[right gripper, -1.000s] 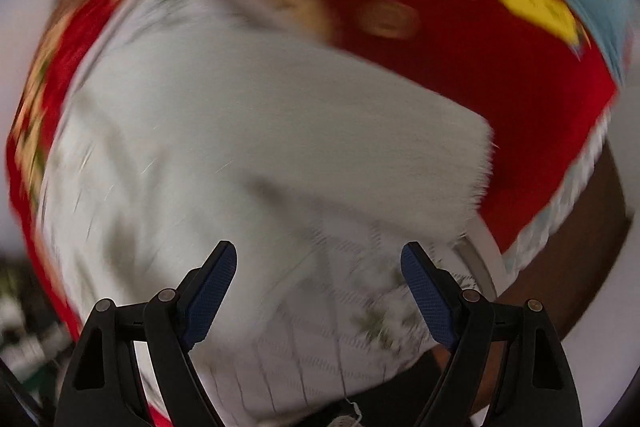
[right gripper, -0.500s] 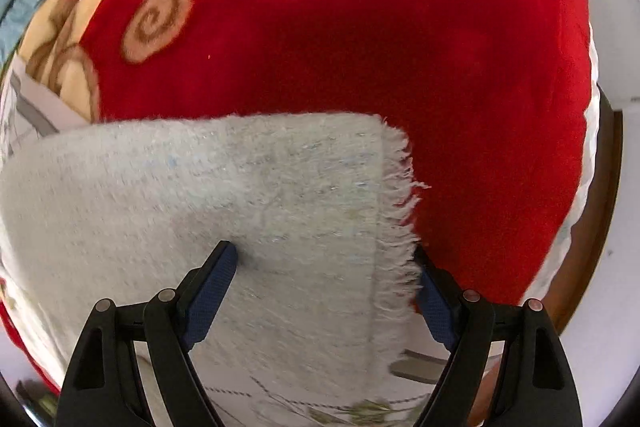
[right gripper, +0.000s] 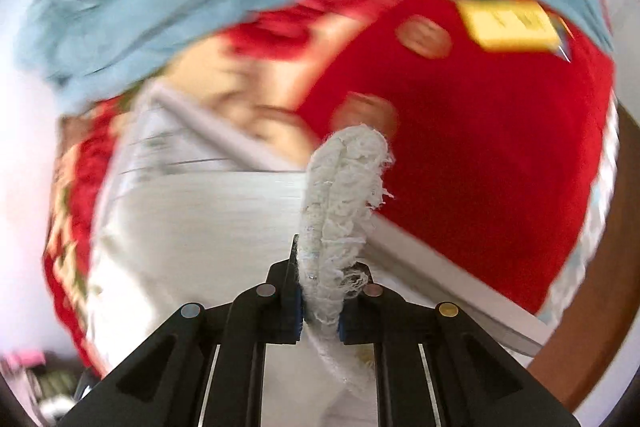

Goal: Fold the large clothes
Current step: 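Grasp the cardigan sleeve cuff with the right tool, then fold the held sleeve across the cardigan body with the right tool, then release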

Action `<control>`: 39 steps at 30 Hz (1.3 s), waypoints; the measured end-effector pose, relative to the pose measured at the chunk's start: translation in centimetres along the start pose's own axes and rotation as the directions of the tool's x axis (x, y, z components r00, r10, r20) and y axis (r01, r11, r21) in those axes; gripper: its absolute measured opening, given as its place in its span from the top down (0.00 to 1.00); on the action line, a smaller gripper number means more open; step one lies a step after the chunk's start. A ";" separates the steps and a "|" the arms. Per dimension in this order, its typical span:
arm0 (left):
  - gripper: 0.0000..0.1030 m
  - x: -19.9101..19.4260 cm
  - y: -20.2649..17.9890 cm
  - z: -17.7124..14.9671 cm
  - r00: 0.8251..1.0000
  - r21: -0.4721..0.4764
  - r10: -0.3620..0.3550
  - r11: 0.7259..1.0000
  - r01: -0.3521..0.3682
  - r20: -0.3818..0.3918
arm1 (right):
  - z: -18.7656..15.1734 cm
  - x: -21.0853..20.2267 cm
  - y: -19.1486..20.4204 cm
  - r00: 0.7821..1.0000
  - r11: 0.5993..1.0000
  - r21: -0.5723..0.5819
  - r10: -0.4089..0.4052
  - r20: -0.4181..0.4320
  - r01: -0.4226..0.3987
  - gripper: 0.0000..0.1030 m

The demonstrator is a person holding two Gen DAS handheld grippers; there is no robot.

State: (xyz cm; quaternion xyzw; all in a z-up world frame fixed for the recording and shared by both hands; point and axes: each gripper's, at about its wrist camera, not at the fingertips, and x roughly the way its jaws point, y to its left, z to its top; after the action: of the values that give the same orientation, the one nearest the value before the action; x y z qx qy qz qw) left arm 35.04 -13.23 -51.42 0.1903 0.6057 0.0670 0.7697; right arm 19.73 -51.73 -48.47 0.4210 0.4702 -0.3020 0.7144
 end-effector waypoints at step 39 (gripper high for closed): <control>0.00 4.3 9.3 3.4 1.000 -0.199 0.023 0.980 -0.025 -0.013 | -10.1 12.7 19.3 0.907 0.843 -0.420 0.170 -0.386 -0.337 0.14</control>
State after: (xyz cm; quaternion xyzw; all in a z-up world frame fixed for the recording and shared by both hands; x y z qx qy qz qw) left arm 40.62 -3.99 -51.18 0.1192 0.5976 0.1375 0.7809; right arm 36.23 -34.36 -56.17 0.3360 0.5831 -0.0026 0.7397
